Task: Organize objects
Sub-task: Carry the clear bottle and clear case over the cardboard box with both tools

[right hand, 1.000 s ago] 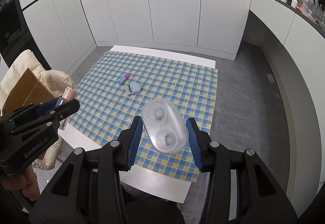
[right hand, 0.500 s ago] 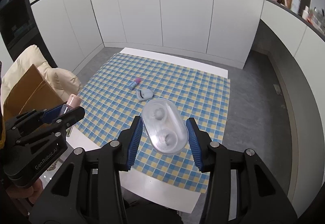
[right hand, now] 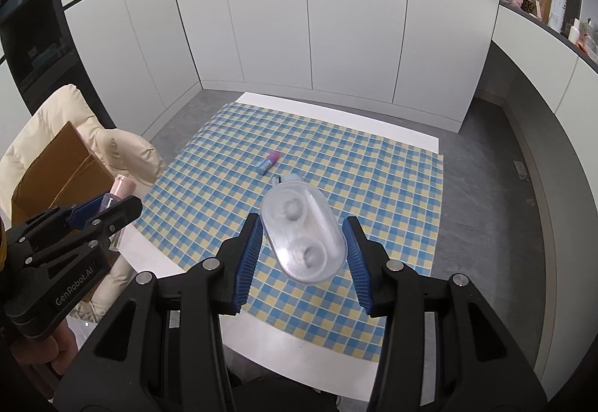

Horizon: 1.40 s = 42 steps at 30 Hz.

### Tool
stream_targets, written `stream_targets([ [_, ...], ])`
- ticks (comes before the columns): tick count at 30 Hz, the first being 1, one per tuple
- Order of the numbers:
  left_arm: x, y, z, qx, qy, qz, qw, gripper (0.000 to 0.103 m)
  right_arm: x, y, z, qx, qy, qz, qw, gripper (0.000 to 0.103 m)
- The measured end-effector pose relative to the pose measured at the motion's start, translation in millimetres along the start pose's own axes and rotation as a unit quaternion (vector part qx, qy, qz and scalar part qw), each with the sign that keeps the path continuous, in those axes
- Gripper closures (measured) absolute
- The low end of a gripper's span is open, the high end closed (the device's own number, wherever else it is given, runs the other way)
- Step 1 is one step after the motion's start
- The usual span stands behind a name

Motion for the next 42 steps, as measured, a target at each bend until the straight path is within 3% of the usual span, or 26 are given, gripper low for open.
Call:
stream_targets([
  [42,92,15,-10,-0.013,0.07,0.044,0.9965,0.077,92,-23,23,-0.005,0.068,0.037,0.997,0.057],
])
Point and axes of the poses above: each gripper's, at about its wrist camera, not at the fingertips, and y roughly against the way its jaws point, x to its left, z to its top, the point moved 2 cm from there along -y, roughly the way its jaws point, and after that the axes turned 9 degrees about x, right-handed, at the moved point
